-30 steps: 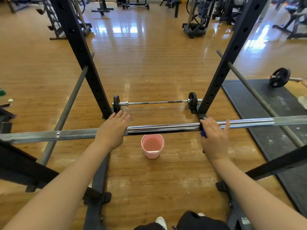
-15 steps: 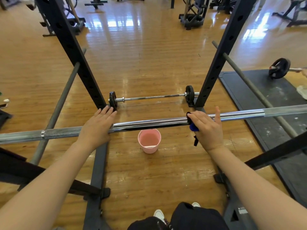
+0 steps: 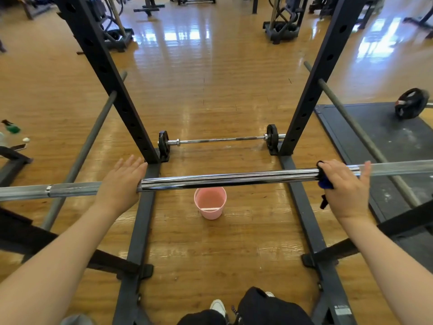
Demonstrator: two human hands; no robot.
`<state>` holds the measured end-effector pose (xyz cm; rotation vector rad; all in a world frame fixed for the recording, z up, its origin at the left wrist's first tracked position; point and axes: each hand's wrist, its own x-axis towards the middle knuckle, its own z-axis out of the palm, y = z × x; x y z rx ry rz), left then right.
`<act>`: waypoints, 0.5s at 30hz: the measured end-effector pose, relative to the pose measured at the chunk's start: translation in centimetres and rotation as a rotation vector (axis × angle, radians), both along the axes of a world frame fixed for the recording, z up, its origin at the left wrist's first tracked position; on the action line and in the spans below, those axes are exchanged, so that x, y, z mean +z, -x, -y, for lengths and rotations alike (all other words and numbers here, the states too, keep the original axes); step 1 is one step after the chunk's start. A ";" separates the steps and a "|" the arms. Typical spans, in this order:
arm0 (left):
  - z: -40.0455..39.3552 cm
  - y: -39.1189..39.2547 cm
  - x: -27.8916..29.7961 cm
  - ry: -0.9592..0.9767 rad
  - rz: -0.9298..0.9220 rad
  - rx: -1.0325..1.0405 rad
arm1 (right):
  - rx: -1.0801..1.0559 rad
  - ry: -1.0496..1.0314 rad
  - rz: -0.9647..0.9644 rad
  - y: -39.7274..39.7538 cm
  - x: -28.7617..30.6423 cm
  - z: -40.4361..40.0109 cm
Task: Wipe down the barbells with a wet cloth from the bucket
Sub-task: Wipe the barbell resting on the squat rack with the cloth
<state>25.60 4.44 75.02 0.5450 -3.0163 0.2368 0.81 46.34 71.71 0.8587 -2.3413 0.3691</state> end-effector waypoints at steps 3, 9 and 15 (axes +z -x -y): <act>-0.4 0.2 -0.2 0.000 -0.003 0.055 | -0.059 -0.004 0.003 1.5 0.2 -2.5; -0.8 0.4 0.1 0.009 0.009 0.102 | -0.100 0.046 0.045 1.2 -0.7 -1.1; -1.3 0.4 0.6 0.022 0.055 0.102 | 0.058 0.084 0.052 -2.5 -0.6 4.5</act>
